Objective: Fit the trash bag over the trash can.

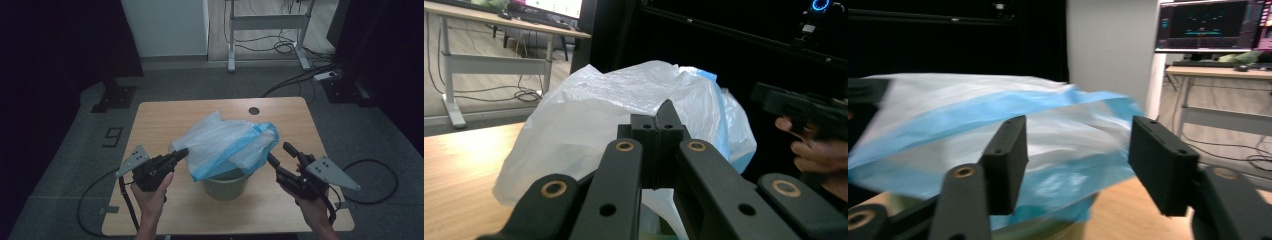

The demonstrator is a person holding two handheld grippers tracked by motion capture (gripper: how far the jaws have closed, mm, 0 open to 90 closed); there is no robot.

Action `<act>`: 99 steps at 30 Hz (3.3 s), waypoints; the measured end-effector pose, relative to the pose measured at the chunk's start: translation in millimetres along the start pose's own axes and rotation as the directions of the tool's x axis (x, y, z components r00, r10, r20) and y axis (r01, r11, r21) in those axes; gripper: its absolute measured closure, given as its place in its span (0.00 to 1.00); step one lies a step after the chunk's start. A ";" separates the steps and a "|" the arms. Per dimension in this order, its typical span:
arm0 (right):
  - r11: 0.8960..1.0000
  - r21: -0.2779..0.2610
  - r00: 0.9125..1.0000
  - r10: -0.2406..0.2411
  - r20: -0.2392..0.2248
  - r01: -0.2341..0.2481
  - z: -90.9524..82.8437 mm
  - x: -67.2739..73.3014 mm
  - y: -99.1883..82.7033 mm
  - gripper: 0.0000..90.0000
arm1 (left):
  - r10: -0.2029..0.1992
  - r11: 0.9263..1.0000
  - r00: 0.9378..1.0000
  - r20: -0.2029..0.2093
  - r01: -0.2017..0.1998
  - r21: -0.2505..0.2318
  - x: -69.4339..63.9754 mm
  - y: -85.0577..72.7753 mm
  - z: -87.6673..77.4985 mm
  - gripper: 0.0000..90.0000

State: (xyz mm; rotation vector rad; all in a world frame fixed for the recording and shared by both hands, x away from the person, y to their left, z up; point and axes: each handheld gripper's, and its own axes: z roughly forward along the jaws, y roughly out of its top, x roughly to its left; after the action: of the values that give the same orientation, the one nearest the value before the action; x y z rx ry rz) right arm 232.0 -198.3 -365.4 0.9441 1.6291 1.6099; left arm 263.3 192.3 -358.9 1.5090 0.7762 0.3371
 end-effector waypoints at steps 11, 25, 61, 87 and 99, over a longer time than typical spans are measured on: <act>0.993 0.086 0.996 -0.076 -0.039 0.080 17.8 44.0 -24.9 0.17 | -0.003 1.000 1.000 0.007 0.003 0.015 -3.2 0.8 8.3 1.00; 0.982 0.148 0.990 -0.129 0.057 0.119 36.7 37.2 -35.3 0.88 | -0.019 1.000 1.000 0.018 0.018 0.022 0.3 -2.1 7.8 1.00; 0.999 0.020 0.989 0.024 0.147 -0.027 -5.6 -57.7 32.8 0.97 | -0.120 0.993 0.993 0.020 0.120 -0.021 43.7 17.6 -24.9 1.00; 0.989 0.115 0.994 0.084 0.073 -0.092 -52.5 -40.9 -35.2 0.97 | -0.218 0.975 0.975 0.053 0.216 0.047 52.6 -40.9 -60.9 1.00; 0.985 0.096 0.989 0.144 0.017 -0.145 -69.0 -29.9 -48.3 0.97 | -0.233 0.972 0.969 0.082 0.231 0.033 48.1 -42.1 -77.3 1.00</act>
State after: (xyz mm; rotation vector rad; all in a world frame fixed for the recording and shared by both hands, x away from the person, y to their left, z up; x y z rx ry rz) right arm 187.1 -259.5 -412.5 1.1423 1.6773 1.6302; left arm 237.6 279.0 -402.3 1.4268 0.8804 0.0882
